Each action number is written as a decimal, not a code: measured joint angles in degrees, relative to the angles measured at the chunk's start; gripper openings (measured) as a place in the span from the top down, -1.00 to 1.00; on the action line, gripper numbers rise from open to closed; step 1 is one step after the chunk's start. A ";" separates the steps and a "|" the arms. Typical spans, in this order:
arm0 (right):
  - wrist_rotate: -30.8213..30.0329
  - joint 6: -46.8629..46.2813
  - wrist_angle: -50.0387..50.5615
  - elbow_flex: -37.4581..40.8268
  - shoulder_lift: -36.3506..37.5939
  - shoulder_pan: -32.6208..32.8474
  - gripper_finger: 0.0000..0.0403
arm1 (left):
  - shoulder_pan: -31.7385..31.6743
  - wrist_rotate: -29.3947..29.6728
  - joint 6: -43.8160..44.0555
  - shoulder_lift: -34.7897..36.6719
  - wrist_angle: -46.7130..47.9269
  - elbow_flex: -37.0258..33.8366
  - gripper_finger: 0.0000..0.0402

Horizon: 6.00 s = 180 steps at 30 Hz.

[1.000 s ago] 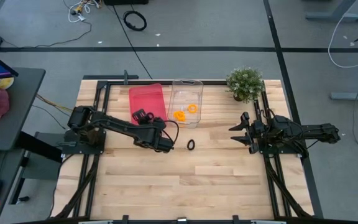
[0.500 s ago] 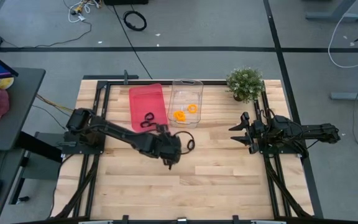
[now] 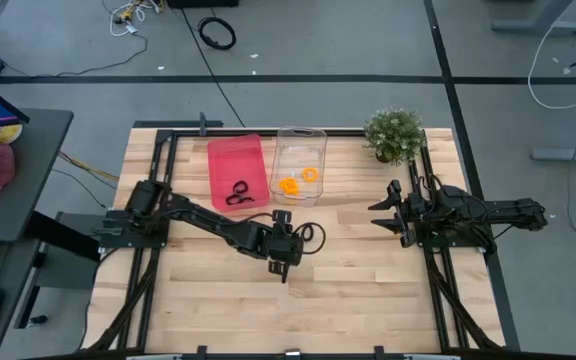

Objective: Sort spring keychains
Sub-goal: Put the black spring keychain into the red bin, then return to Home Position

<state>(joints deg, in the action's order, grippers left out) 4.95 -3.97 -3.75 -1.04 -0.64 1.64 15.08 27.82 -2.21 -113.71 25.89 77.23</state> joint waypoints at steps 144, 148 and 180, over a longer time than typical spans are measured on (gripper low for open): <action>0.00 -0.01 0.33 0.02 -0.13 -0.01 0.11 | -11.12 20.12 32.60 57.27 -6.05 -47.71 0.85; 0.00 -0.01 0.27 0.02 -0.13 0.01 0.11 | -12.08 18.00 32.58 57.27 -6.27 -47.69 0.68; 0.00 -0.01 0.15 0.02 -0.13 -0.01 0.11 | -11.94 -12.57 7.72 57.40 -31.73 -47.92 0.23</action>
<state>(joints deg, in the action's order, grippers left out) 4.95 -3.99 -3.60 -1.02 -0.78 1.63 3.14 15.25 5.51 -56.31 -5.84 29.31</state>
